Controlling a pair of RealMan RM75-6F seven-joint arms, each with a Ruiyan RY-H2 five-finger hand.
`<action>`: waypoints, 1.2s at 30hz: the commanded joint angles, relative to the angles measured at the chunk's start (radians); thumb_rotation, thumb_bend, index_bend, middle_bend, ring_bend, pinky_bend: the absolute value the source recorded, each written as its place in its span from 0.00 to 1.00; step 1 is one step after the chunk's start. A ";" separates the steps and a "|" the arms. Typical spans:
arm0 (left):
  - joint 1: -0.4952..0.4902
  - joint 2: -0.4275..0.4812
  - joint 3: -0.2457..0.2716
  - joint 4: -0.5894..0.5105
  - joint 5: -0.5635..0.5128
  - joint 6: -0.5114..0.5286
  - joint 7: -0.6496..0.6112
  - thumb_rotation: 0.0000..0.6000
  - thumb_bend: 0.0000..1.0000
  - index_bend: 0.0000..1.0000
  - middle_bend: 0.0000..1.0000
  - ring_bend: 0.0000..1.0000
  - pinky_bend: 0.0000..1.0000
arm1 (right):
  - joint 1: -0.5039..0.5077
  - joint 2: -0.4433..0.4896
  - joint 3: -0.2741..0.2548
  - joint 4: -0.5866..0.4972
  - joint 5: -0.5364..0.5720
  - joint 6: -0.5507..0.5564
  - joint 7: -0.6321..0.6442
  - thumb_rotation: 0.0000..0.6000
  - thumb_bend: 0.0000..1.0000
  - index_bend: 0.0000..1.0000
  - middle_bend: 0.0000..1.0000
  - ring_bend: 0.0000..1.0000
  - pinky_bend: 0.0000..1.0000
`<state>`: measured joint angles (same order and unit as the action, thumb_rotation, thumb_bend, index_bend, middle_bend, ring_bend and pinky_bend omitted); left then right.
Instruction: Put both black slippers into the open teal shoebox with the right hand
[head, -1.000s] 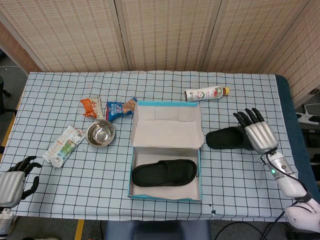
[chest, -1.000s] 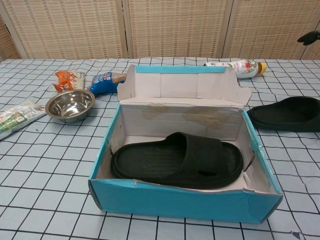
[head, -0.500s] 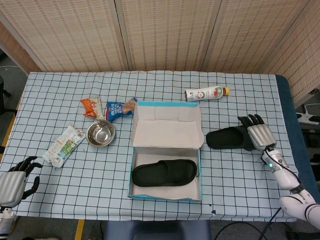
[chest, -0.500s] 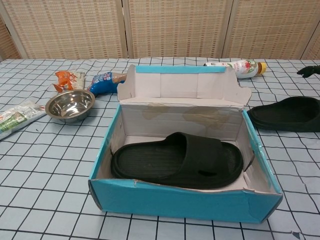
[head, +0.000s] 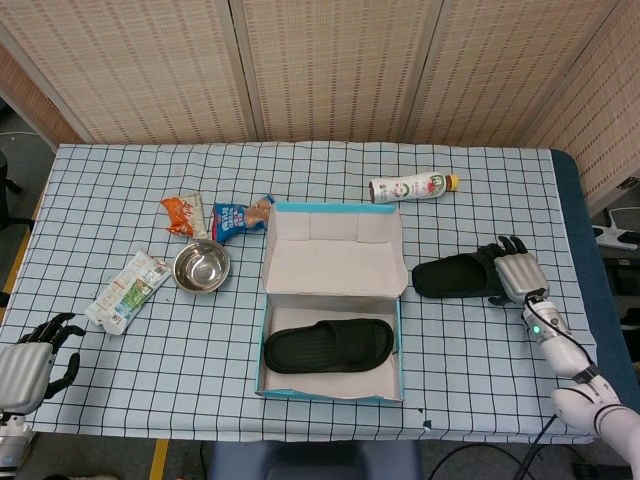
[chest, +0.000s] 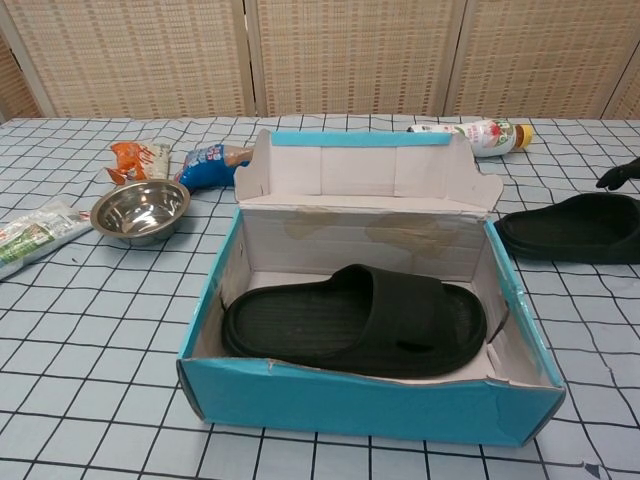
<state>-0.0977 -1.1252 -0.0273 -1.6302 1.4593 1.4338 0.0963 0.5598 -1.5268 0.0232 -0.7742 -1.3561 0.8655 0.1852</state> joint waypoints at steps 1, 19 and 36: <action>0.000 -0.001 0.001 0.003 0.001 -0.001 0.004 1.00 0.51 0.36 0.16 0.25 0.42 | 0.000 -0.022 0.006 0.031 -0.002 -0.014 0.010 1.00 0.00 0.24 0.18 0.04 0.08; -0.001 -0.002 0.004 -0.001 0.005 -0.001 0.005 1.00 0.51 0.36 0.16 0.25 0.42 | -0.060 0.006 0.097 -0.085 0.028 0.197 -0.175 1.00 0.00 0.62 0.62 0.52 0.52; 0.003 0.004 0.003 -0.007 0.012 0.010 -0.011 1.00 0.51 0.36 0.16 0.25 0.42 | -0.140 0.324 0.176 -1.102 0.404 0.609 -1.328 1.00 0.00 0.62 0.64 0.54 0.54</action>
<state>-0.0947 -1.1213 -0.0238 -1.6367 1.4708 1.4440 0.0863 0.4395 -1.2941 0.1820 -1.7034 -1.0204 1.3441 -1.0006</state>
